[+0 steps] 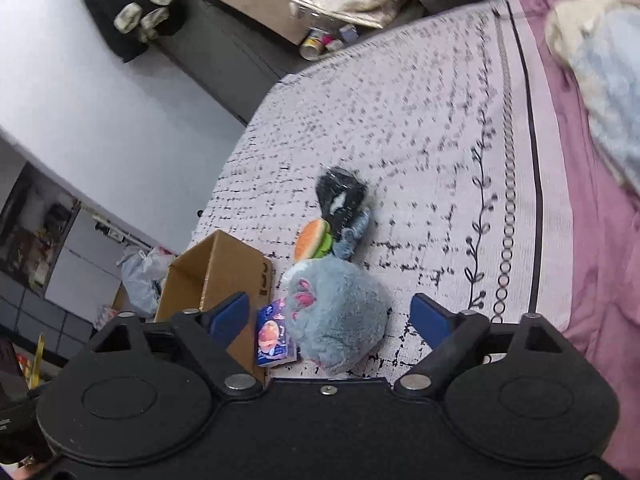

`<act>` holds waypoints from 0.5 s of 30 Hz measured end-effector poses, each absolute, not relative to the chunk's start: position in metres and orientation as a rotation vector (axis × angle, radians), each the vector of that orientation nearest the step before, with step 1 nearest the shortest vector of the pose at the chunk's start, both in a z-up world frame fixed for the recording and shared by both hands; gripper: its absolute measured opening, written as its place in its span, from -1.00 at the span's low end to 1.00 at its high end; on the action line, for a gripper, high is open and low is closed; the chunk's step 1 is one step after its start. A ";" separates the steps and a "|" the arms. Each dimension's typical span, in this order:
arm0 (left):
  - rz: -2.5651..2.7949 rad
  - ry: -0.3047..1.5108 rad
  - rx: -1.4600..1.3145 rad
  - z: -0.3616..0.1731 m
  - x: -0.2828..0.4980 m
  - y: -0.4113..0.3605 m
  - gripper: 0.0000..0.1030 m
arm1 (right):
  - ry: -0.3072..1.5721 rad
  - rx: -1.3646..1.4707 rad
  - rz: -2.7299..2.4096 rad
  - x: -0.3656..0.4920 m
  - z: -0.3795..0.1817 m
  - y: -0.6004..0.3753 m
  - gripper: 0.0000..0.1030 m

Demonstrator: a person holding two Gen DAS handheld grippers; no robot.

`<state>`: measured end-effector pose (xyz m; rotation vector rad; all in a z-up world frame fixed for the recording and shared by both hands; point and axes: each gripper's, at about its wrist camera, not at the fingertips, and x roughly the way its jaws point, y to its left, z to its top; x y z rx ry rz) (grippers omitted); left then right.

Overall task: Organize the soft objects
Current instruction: 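Move the left tool down to the blue-grey plush and close on it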

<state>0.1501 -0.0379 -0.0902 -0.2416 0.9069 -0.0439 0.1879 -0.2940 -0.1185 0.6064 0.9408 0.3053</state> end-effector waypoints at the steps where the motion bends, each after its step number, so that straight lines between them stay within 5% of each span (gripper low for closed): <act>1: -0.050 0.918 -0.240 -0.094 0.154 -0.038 0.20 | 0.950 0.605 0.301 0.190 -0.122 -0.293 0.55; 15: -0.144 0.903 -0.343 -0.128 0.186 -0.045 -0.09 | 0.983 0.774 0.290 0.211 -0.158 -0.294 0.20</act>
